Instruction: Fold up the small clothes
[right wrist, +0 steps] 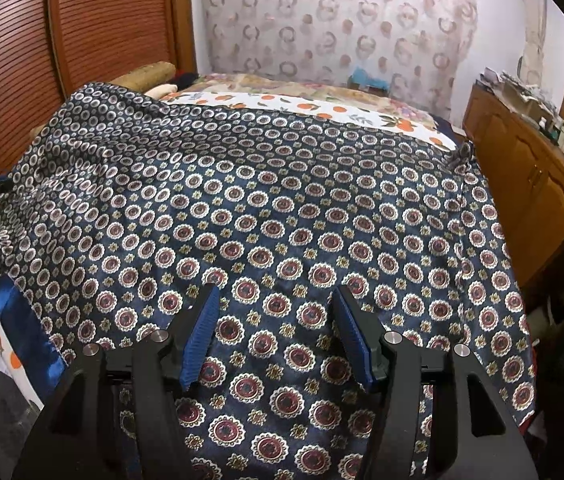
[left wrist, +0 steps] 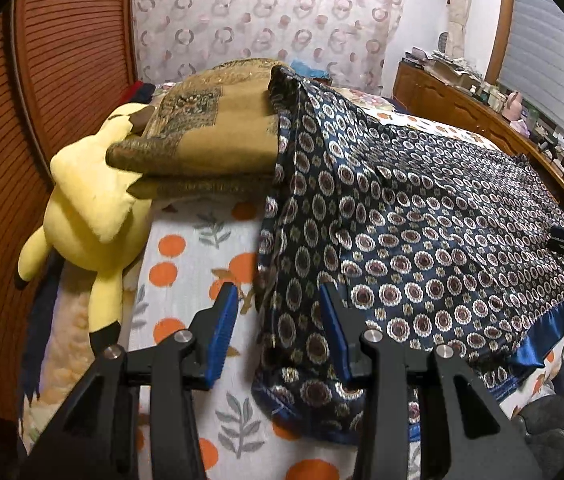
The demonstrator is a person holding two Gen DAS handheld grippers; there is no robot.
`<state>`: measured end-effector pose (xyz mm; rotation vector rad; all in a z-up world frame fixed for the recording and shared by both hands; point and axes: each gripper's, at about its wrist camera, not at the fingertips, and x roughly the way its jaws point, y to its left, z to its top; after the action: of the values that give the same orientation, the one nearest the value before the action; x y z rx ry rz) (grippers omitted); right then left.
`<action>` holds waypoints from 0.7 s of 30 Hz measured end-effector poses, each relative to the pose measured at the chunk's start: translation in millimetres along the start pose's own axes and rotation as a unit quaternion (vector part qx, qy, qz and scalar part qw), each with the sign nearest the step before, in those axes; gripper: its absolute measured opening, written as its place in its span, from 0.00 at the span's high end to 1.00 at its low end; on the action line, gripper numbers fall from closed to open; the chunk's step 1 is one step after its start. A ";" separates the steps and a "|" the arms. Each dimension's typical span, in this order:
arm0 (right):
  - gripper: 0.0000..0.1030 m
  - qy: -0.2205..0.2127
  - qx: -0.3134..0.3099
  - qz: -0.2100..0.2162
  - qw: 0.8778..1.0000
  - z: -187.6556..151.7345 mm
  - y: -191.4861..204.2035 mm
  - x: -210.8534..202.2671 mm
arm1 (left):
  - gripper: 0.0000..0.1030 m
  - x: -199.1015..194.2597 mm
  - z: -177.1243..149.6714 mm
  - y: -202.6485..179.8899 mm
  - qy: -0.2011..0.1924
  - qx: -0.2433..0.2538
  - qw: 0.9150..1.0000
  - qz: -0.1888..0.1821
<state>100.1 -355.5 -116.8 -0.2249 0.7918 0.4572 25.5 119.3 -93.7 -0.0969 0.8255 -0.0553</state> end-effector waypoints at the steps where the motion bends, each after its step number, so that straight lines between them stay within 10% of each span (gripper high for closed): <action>1: 0.42 0.000 0.000 -0.001 1.000 -0.9 0.6 0.4 | 0.61 0.9 -1.6 0.2 0.002 -0.003 1.000 -0.001; 21: 0.42 -0.005 -0.005 -0.012 1.000 -4.3 3.9 0.9 | 0.61 4.8 -14.0 -5.2 0.008 -0.015 1.000 -0.022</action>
<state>96.0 -353.4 -120.5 -0.2406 0.7765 0.4384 18.5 112.8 -106.1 -0.1436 0.8408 -0.0860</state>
